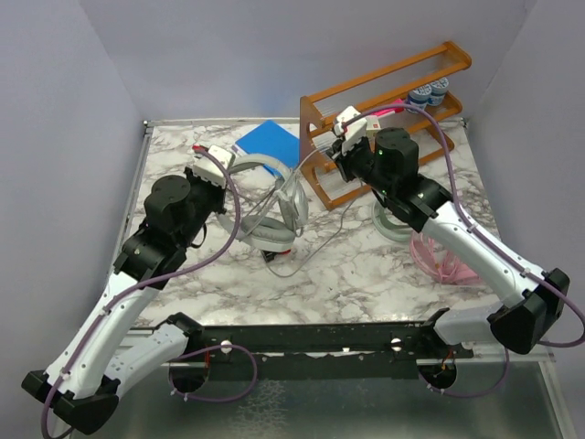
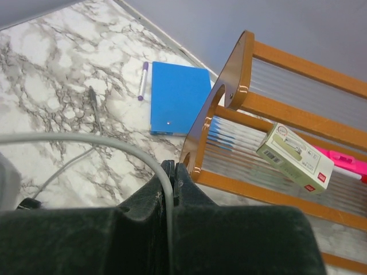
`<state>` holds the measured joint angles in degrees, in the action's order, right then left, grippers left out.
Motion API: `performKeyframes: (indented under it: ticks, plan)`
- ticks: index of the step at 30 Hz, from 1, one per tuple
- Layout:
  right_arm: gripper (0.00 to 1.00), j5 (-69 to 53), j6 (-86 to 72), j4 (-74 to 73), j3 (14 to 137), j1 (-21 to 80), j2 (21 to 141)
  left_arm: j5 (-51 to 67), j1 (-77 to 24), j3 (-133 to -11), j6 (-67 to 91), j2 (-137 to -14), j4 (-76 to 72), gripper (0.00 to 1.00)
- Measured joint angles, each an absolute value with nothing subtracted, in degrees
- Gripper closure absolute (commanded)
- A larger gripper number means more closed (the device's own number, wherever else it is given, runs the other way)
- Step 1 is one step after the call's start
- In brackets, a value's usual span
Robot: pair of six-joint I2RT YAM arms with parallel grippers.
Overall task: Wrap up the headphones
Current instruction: Wrap the headphones cable around the headphones.
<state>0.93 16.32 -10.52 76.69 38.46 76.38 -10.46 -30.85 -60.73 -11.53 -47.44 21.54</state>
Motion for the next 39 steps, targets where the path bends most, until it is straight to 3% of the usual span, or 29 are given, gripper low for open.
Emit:
performKeyframes:
  ticks: [11, 18, 25, 30, 39]
  plan:
    - [0.89, -8.6, 13.5, 6.4, 60.7, 37.1, 76.4, 0.2, -30.8, -71.7, 4.8, -50.2, 24.6, 1.0]
    - [0.98, -19.5, 8.8, 21.1, 53.5, 37.1, 75.9, 4.5, -30.8, -80.6, 16.4, -53.7, 29.3, 1.0]
    - [0.99, -28.3, 0.8, 35.5, 47.5, 37.1, 76.4, 2.5, -30.8, -82.5, 28.1, -54.9, 32.4, 1.0]
    - [0.9, -38.4, -6.0, 42.8, 49.4, 37.1, 82.4, -1.7, -30.8, -79.4, 34.9, -53.1, 31.4, 1.0]
    - [0.9, -48.6, -16.2, 50.0, 50.0, 41.2, 90.9, -10.3, -30.8, -78.6, 41.1, -52.7, 28.2, 1.0]
